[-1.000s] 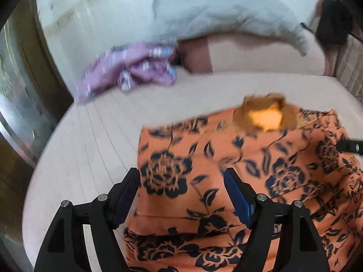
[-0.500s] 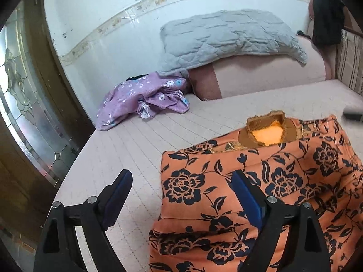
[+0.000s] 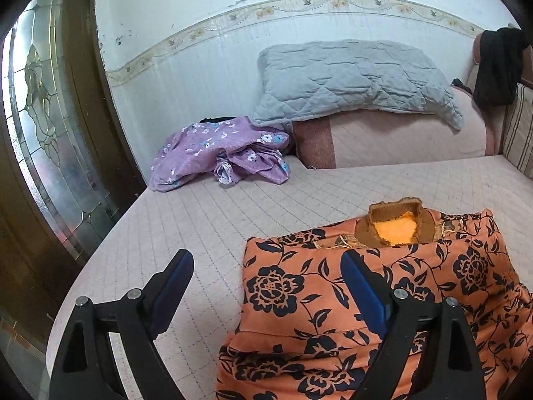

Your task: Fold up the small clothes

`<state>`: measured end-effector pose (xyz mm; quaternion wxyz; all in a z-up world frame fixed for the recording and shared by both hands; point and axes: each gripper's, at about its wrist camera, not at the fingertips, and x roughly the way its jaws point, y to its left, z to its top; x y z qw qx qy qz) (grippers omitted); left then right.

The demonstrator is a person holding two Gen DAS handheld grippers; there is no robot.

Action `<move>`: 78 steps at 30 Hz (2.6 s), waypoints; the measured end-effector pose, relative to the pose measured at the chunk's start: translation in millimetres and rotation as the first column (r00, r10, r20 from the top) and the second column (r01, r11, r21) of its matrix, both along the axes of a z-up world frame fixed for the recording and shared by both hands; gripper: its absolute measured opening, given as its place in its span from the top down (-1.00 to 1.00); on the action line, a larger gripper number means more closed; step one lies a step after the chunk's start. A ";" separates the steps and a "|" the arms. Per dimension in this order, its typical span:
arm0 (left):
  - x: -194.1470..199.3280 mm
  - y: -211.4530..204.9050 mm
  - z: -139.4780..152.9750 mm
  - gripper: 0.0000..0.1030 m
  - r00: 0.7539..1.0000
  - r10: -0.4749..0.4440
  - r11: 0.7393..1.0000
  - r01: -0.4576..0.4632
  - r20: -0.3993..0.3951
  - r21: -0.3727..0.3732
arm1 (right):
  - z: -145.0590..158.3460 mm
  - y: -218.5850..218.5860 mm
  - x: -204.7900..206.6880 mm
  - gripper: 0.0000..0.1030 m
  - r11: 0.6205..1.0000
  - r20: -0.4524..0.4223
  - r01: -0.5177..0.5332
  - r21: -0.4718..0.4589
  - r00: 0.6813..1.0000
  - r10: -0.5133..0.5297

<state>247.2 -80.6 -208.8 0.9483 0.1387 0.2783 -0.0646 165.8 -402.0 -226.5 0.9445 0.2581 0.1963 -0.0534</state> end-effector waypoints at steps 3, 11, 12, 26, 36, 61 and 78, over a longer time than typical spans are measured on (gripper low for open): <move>-4.4 3.2 2.7 -0.75 1.000 0.005 1.000 -0.005 0.007 0.005 | 2.8 -1.1 -10.0 -1.00 1.000 0.005 0.001 -0.023 1.000 -0.001; -33.6 11.8 20.5 -0.75 0.999 0.018 1.000 -0.017 0.040 -0.019 | 22.7 -4.9 -69.7 -1.00 0.995 0.039 0.058 -0.079 0.998 -0.055; -41.7 14.1 21.5 -0.75 0.999 0.016 1.000 -0.015 0.033 -0.025 | 22.8 -3.5 -82.7 -1.00 0.994 0.032 0.062 -0.088 0.998 -0.059; -150.0 129.2 -60.6 -0.87 0.951 0.161 0.984 -0.176 -0.263 -0.033 | -60.9 -27.0 -235.3 -0.98 0.978 -0.280 0.027 0.208 0.959 0.033; -161.7 168.0 -73.1 -0.79 0.884 0.177 0.948 -0.272 -0.433 -0.166 | -112.0 -4.3 -241.3 -0.41 0.968 -0.532 0.034 0.248 0.840 0.106; -155.5 172.1 -101.5 0.88 0.774 -0.040 0.928 -0.206 -0.632 -0.311 | -103.2 40.9 -254.4 0.82 0.978 -0.610 -0.113 0.178 0.767 0.200; -89.5 163.2 32.9 0.89 0.897 -0.224 0.876 0.014 -0.380 -0.482 | -3.3 -18.1 -204.7 0.83 0.883 -0.173 -0.170 0.437 0.948 0.268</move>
